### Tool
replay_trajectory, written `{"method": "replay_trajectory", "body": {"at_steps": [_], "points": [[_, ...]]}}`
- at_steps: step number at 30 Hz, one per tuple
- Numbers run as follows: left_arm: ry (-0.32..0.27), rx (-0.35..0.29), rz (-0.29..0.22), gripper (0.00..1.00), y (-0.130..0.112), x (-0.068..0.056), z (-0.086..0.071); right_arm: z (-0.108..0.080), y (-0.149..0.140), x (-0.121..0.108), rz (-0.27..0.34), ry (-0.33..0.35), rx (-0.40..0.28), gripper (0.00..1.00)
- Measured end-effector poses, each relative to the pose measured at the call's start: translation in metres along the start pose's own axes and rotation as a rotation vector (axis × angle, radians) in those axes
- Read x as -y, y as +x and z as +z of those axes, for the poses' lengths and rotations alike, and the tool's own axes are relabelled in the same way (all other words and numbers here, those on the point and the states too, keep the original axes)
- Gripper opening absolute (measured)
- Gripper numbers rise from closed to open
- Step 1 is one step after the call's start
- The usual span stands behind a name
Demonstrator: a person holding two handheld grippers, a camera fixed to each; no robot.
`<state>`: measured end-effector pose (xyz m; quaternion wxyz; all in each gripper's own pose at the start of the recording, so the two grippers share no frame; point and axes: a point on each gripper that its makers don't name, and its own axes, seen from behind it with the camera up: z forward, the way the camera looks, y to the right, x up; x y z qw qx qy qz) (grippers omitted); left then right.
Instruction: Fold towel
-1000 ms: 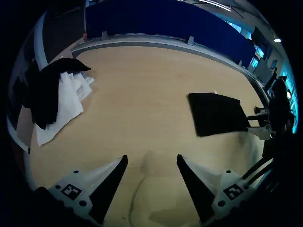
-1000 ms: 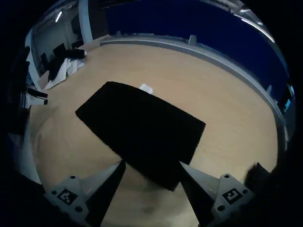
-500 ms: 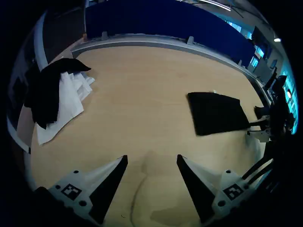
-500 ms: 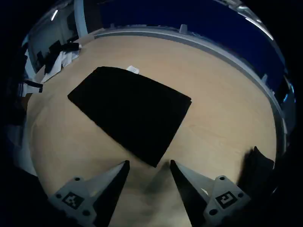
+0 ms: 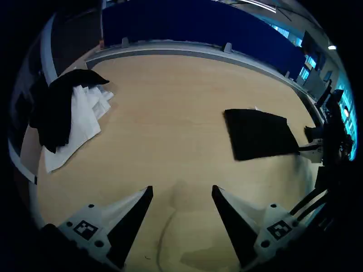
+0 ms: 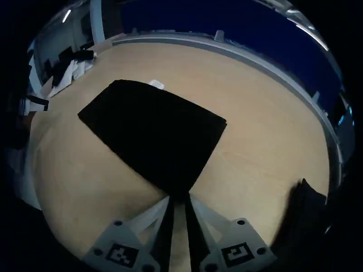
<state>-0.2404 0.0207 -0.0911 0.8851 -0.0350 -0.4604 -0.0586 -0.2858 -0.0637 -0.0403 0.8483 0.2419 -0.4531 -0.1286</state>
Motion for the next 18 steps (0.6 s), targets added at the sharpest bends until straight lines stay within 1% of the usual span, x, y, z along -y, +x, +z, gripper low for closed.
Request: {"method": "replay_trajectory", "body": {"at_steps": [4, 12, 15, 18], "points": [[0.001, 0.001, 0.002, 0.96, 0.000, 0.000, 0.000, -0.001, 0.004, 0.001, -0.002, 0.004, -0.010, 0.09], [-0.001, -0.001, 0.003, 0.96, 0.003, -0.001, -0.001, -0.005, 0.011, 0.004, -0.021, 0.008, -0.028, 0.09], [-0.002, -0.005, 0.002, 0.96, 0.004, -0.001, -0.001, -0.009, 0.018, 0.003, -0.021, 0.007, -0.041, 0.09], [-0.004, -0.009, 0.000, 0.96, 0.006, -0.002, -0.003, -0.015, 0.034, 0.005, -0.024, 0.010, -0.071, 0.09]]}}
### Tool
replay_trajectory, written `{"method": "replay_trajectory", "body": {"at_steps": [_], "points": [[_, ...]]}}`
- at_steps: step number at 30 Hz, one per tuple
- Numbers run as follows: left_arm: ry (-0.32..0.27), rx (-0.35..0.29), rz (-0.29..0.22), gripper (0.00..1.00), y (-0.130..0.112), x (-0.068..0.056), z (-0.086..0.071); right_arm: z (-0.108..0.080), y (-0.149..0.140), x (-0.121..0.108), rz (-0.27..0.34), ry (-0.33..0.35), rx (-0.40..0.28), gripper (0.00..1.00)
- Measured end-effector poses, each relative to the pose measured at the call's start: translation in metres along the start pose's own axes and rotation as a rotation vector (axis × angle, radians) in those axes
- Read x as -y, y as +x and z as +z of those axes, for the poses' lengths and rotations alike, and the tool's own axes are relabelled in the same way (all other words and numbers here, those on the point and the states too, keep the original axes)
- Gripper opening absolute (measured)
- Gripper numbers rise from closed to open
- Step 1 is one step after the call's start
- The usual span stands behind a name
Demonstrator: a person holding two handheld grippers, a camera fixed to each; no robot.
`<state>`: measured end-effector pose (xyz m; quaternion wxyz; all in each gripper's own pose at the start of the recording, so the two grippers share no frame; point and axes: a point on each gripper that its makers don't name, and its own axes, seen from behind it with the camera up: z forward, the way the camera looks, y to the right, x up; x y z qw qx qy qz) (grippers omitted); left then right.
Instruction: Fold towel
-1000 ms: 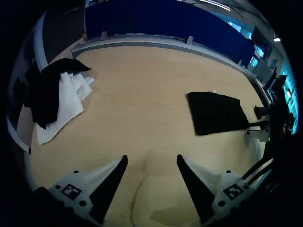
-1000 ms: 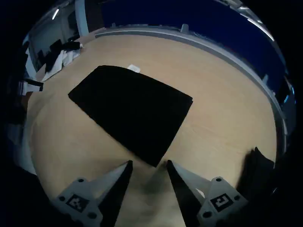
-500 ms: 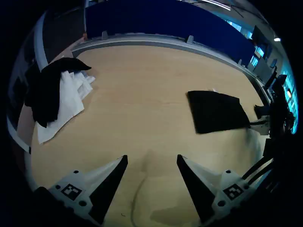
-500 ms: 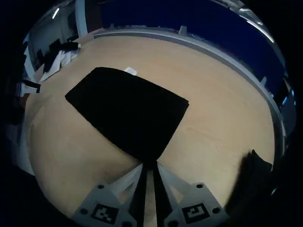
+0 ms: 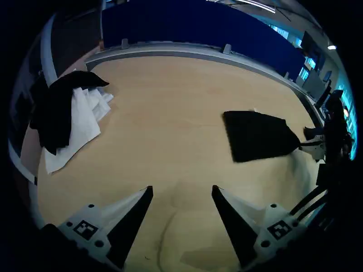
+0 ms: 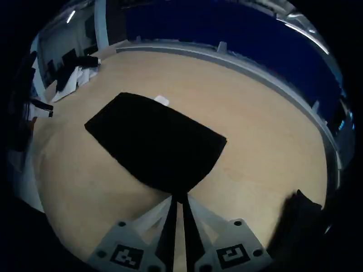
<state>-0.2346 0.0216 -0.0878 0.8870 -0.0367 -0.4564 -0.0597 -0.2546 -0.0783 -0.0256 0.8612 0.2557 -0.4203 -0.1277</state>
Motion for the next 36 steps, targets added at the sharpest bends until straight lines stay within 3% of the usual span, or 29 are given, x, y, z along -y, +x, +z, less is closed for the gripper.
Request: {"method": "replay_trajectory", "body": {"at_steps": [13, 21, 27, 36], "points": [[-0.012, -0.035, -0.023, 0.96, 0.009, 0.001, -0.007, -0.007, 0.092, 0.028, -0.091, 0.033, -0.118, 0.09], [-0.021, -0.043, -0.039, 0.96, 0.008, 0.003, -0.012, -0.002, 0.113, 0.039, -0.118, 0.045, -0.127, 0.09], [-0.008, -0.046, -0.038, 0.96, 0.007, 0.012, -0.018, 0.003, 0.134, 0.057, -0.141, 0.067, -0.147, 0.09], [0.029, -0.074, -0.053, 0.96, 0.006, 0.035, -0.039, 0.023, 0.168, 0.109, -0.213, 0.135, -0.159, 0.08]]}}
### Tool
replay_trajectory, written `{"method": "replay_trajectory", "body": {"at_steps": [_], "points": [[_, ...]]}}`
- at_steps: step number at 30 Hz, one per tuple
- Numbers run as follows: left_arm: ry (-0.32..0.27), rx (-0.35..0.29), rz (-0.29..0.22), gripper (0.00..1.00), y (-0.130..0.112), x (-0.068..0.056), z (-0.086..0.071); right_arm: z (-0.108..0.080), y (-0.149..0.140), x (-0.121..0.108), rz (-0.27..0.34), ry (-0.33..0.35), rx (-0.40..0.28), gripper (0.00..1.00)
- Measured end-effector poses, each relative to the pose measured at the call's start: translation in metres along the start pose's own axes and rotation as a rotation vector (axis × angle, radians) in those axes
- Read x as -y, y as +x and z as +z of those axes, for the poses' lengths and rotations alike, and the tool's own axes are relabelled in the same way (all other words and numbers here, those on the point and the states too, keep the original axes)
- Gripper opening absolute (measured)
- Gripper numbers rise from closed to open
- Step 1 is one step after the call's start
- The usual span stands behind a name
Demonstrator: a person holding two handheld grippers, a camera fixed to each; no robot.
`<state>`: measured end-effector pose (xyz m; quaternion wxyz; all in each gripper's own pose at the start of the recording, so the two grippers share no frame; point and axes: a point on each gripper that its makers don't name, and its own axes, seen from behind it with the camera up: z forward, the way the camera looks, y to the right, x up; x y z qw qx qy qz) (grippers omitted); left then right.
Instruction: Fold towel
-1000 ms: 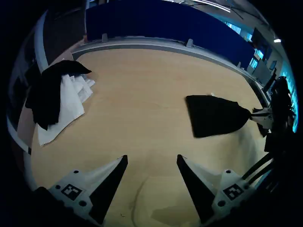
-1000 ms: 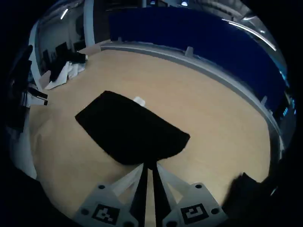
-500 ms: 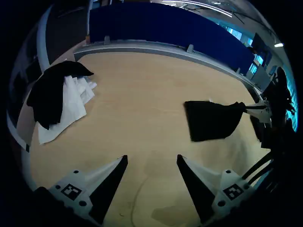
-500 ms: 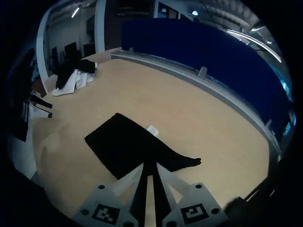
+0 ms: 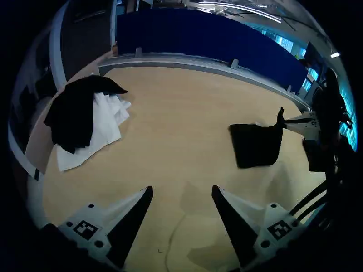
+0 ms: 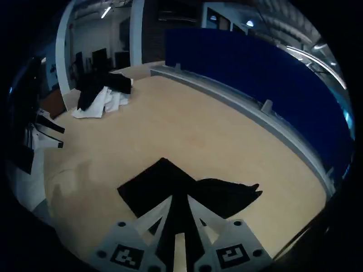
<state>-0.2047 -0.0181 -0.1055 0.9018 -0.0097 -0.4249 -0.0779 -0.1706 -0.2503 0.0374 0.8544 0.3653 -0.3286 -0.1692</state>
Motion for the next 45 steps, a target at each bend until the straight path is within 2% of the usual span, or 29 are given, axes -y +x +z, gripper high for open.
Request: {"method": "replay_trajectory", "body": {"at_steps": [6, 9, 12, 15, 21, 24, 28, 30, 32, 45], "points": [[0.030, -0.013, -0.033, 0.96, -0.007, 0.018, -0.019, 0.030, 0.010, 0.040, -0.033, 0.067, 0.011, 0.08], [0.039, -0.014, -0.057, 0.96, -0.013, 0.025, -0.025, 0.049, 0.001, 0.063, -0.036, 0.108, 0.037, 0.08], [0.048, -0.012, -0.078, 0.96, -0.019, 0.032, -0.029, 0.068, -0.021, 0.085, -0.028, 0.148, 0.086, 0.08], [0.055, -0.011, -0.090, 0.96, -0.024, 0.036, -0.031, 0.078, -0.040, 0.100, -0.020, 0.169, 0.127, 0.08], [0.057, -0.013, -0.093, 0.96, -0.026, 0.040, -0.031, 0.078, -0.045, 0.101, -0.004, 0.172, 0.129, 0.11], [0.059, -0.013, -0.088, 0.96, -0.026, 0.040, -0.031, 0.075, -0.040, 0.098, 0.005, 0.168, 0.114, 0.21], [0.061, -0.013, -0.079, 0.96, -0.025, 0.039, -0.031, 0.068, -0.038, 0.091, 0.011, 0.156, 0.098, 0.58], [0.063, -0.013, -0.075, 0.96, -0.025, 0.039, -0.032, 0.063, -0.039, 0.088, 0.013, 0.149, 0.091, 0.80], [0.064, -0.013, -0.073, 0.96, -0.024, 0.039, -0.034, 0.059, -0.039, 0.083, 0.015, 0.132, 0.083, 0.94], [0.072, -0.011, -0.067, 0.96, -0.023, 0.041, -0.036, 0.035, -0.071, 0.059, 0.026, 0.053, 0.109, 0.96]]}}
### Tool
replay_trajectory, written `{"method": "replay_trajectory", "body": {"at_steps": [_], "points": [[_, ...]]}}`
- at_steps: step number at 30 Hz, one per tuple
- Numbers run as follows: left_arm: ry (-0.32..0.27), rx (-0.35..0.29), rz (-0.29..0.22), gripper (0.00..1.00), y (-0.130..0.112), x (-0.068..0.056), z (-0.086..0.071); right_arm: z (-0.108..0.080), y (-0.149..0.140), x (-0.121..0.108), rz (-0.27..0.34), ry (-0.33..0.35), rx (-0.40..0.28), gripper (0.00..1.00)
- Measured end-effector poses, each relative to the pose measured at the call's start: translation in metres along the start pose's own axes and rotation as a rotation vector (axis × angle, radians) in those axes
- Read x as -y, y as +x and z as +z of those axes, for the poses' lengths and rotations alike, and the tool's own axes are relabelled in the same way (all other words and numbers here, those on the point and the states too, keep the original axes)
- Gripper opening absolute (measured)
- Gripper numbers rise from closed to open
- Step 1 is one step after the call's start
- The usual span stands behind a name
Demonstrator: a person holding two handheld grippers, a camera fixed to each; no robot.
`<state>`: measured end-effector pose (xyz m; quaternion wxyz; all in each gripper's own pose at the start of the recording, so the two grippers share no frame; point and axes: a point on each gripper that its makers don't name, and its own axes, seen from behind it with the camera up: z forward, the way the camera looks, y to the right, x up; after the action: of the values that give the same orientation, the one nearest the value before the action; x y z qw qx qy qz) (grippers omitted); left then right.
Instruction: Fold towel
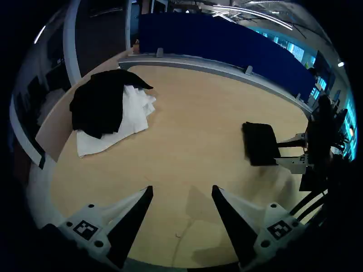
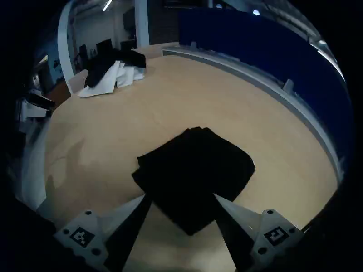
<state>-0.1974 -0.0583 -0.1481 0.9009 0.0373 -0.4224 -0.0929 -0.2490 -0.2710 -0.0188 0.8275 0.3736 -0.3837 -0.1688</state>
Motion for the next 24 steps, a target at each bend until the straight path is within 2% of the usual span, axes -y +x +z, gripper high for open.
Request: {"method": "replay_trajectory", "body": {"at_steps": [5, 9, 16, 21, 24], "points": [[-0.003, 0.000, 0.004, 0.96, 0.000, -0.002, 0.001, -0.008, -0.022, -0.011, 0.018, -0.025, 0.028, 0.95], [-0.006, 0.001, 0.007, 0.96, 0.001, -0.004, 0.003, -0.008, -0.037, -0.017, 0.039, -0.030, 0.050, 0.87], [-0.011, 0.001, 0.016, 0.97, 0.002, -0.007, 0.004, -0.003, -0.050, -0.019, 0.060, -0.035, 0.069, 0.60], [-0.010, 0.002, 0.016, 0.96, 0.002, -0.006, 0.005, -0.003, -0.054, -0.019, 0.066, -0.039, 0.072, 0.34], [-0.009, 0.003, 0.017, 0.96, 0.002, -0.005, 0.007, -0.004, -0.052, -0.021, 0.075, -0.042, 0.066, 0.27]]}}
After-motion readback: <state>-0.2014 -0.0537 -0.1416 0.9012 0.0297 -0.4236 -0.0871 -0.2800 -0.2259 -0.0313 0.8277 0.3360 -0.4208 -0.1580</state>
